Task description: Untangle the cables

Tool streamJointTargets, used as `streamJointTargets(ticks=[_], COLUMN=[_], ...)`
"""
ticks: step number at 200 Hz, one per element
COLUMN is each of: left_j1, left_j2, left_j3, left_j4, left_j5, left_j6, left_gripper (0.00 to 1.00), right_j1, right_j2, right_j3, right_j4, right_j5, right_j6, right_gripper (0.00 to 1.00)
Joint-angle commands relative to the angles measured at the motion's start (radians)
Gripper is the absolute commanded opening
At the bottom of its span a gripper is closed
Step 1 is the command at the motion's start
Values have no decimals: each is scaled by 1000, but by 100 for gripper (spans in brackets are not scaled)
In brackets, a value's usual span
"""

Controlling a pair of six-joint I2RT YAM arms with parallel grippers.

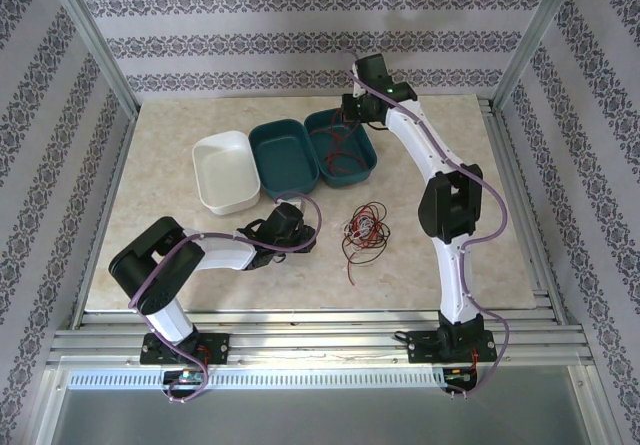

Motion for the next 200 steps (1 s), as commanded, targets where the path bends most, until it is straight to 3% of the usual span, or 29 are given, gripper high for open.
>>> streamJointTargets(ticks=[1,152,200], left_j1=[-14,-14,-14], left_j2=[-25,-29,-30], left_j3=[12,-1,3], left_j4=[-31,-19,-23], left_j5=[-22,-32,-30], left_j6=[11,4,5], left_gripper=[24,25,27], right_j1=[-3,-10,3], right_j2=[34,212,259], right_j3=[15,95,160], right_j4=[-53,-225,-227], right_j5=[0,-3,-159], right_j6=[23,35,42], right_gripper=[0,0,0])
